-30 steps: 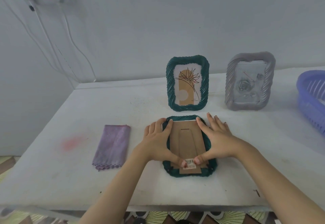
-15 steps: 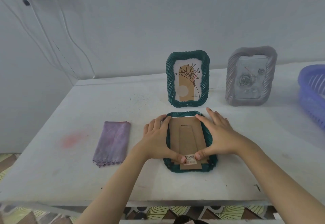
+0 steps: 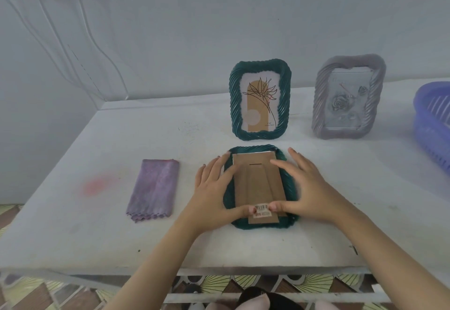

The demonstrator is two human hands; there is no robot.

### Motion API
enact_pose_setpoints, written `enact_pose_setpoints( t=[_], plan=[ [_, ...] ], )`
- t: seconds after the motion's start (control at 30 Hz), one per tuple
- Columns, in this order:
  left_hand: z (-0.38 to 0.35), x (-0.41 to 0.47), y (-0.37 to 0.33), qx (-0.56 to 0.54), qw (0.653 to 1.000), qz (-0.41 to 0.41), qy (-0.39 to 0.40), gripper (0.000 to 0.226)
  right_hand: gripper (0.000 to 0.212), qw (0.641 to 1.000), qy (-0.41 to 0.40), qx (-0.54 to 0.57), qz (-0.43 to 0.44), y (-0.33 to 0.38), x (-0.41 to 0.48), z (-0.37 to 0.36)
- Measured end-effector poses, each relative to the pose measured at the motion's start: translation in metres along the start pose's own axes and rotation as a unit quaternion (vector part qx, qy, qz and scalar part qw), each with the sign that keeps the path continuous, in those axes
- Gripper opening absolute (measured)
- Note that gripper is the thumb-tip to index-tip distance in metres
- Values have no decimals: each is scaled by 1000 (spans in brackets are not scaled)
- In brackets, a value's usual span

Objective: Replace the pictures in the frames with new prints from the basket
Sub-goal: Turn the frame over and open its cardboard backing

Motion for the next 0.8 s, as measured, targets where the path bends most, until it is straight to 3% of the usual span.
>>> enact_pose_setpoints(
  t=[0.13, 0.3, 0.43, 0.8],
  plan=[
    [11, -27, -5, -97, 994, -12, -48, 67, 67, 996, -41, 71, 39, -1, -36, -1],
    [3, -43, 4, -168, 985, 18, -31, 52, 57, 992, -57, 97, 50, -10, -56, -7],
    [1, -44, 7, -221, 973, 61, -22, 34, 36, 988, -73, 130, 36, -13, -56, -6],
    [-6, -44, 6, -293, 951, 98, 9, 27, 33, 987, -63, 145, 3, -15, -51, -7]
  ],
)
Point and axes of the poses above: each hand's wrist, its own x-axis towards the middle knuckle, its own z-axis out of the back of the hand, y = z × x, the point moved 8 cm from there along x, towards the middle knuckle, and after that the axes turned 10 degrees about x, right-handed, at the moved point
